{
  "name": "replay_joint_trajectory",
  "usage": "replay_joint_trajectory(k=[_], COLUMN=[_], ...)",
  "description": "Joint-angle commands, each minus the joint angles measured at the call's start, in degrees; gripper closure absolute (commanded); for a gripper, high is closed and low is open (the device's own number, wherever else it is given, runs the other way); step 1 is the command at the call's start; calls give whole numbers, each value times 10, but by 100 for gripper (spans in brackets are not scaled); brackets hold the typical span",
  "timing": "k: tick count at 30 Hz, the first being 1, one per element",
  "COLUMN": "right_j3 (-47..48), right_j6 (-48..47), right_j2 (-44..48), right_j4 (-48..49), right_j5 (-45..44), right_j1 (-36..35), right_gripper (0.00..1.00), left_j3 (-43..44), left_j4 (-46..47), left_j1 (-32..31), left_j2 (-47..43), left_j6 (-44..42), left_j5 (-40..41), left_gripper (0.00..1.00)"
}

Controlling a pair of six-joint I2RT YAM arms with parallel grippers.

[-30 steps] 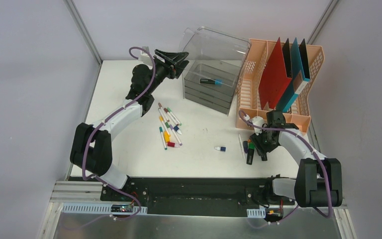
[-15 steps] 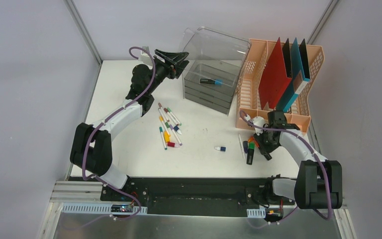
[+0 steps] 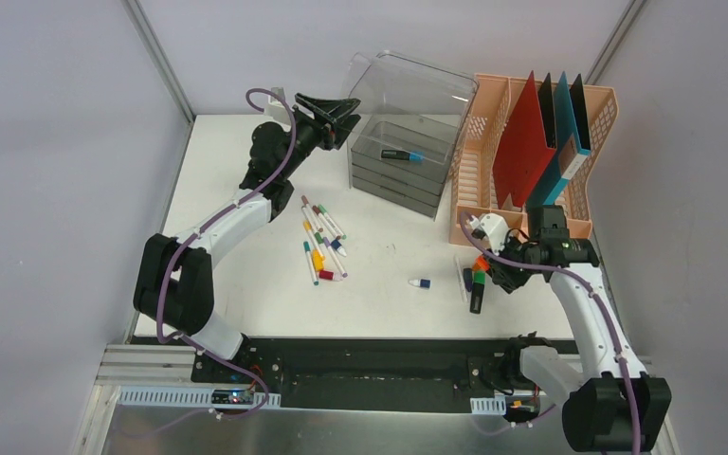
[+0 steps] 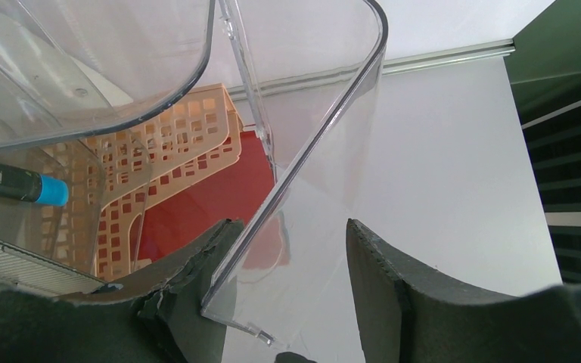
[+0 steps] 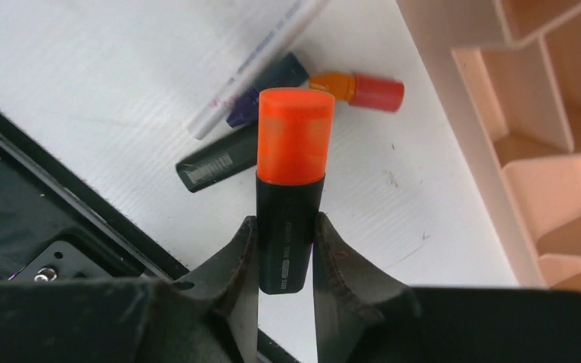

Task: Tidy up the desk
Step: Pick up the stationery from the corner of the board, then place the stationery in the storage box.

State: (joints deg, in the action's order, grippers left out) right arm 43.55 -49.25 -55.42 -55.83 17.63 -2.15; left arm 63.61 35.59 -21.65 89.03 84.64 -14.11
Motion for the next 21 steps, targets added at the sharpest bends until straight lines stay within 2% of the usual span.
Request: replay_joint_trajectory(k=[1, 4, 6, 13, 16, 21], right_j3=[78, 127, 158, 271, 321, 363], right_j6=[-68, -64, -51, -41, -40, -64], right_j2=[-12, -47, -77, -197, -264, -336], right_j4=[-51, -37, -18, 57, 85, 186], right_j5=[98, 80, 35, -207, -289, -394], right_j1=[-34, -107, -171, -400, -448, -472], right_gripper=[100, 100, 100, 100, 100, 100], left_j3=[35, 38, 40, 48, 52, 58], left_j4=[42, 39, 37, 24, 20, 13], left_j1=[2, 2, 2, 2, 2, 2], left_j2=[-4, -3, -2, -2, -2, -1], left_j6=[5, 5, 5, 4, 4, 2], left_j5=[-17, -17, -17, -18, -19, -19], left_gripper=[46, 46, 46, 46, 46, 46])
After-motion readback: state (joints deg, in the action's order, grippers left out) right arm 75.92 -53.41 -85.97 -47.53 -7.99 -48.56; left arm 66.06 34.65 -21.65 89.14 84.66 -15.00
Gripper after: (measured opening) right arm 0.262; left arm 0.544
